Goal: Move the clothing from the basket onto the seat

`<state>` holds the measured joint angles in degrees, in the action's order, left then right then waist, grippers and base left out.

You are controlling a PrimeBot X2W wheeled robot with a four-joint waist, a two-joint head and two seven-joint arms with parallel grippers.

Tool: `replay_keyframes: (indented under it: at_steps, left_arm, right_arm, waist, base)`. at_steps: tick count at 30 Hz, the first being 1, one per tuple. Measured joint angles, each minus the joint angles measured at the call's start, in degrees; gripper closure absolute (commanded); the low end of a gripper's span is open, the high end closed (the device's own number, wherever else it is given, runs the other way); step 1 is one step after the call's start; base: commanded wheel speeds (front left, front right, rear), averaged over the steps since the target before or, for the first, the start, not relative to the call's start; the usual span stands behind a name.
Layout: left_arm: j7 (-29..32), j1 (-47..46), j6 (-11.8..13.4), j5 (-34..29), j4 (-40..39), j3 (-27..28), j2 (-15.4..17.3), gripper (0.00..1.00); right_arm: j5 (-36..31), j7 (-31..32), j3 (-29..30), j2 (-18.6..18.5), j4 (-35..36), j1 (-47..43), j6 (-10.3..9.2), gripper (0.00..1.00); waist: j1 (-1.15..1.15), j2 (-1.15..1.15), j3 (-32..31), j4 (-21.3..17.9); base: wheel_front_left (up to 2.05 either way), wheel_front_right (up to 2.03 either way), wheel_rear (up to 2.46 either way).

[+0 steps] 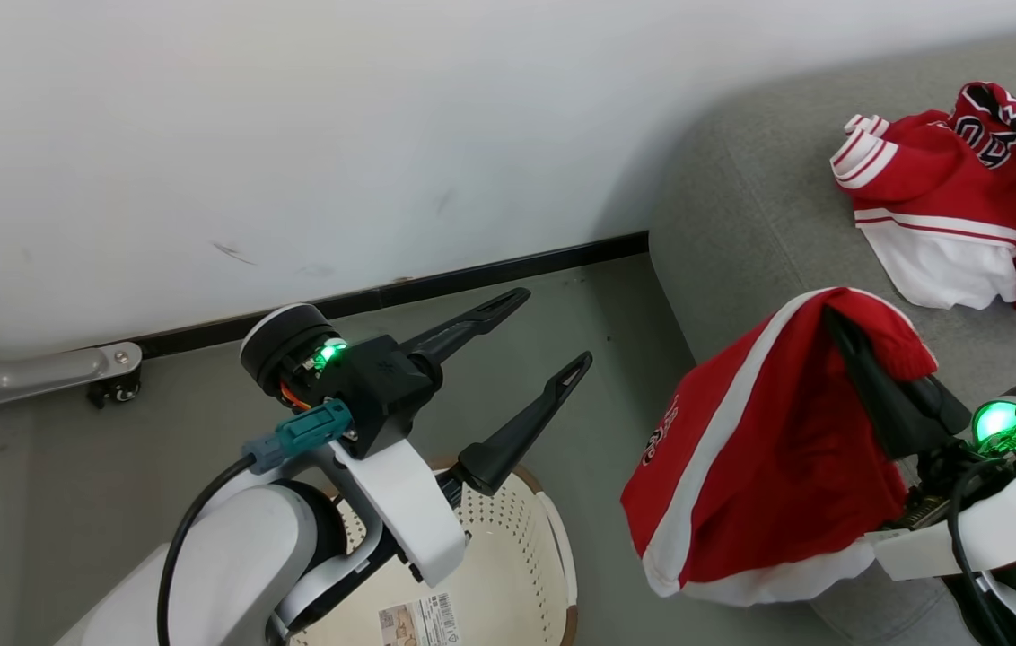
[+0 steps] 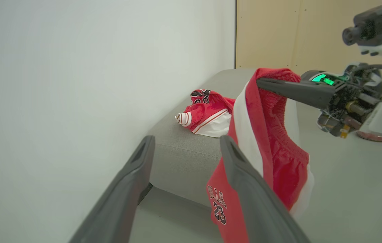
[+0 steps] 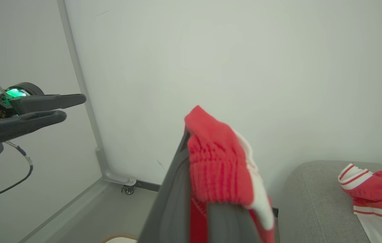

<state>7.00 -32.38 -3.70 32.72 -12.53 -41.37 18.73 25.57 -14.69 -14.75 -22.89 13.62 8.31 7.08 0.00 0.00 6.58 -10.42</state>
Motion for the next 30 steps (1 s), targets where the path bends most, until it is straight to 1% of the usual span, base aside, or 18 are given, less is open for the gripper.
replay_keyframes:
  at_steps: [19, 30]
  left_arm:
    - [0.6, -0.4, -0.6, 0.5, 0.0, -1.2, -0.3, 0.0]
    - [1.3, -1.4, -1.1, 0.5, 0.3, -1.8, -0.2, 0.0]
  right_arm:
    - [-2.0, 0.0, 4.8, 0.9, 3.8, -3.2, 0.0, 1.0]
    - [-3.0, 0.0, 6.3, 2.5, 5.4, -4.2, 0.0, 1.0]
  waist:
    - [0.0, 0.0, 2.3, -6.6]
    - [0.0, 0.0, 4.1, -11.1]
  base:
    - [0.0, 0.0, 0.0]
    - [0.0, 0.0, 0.0]
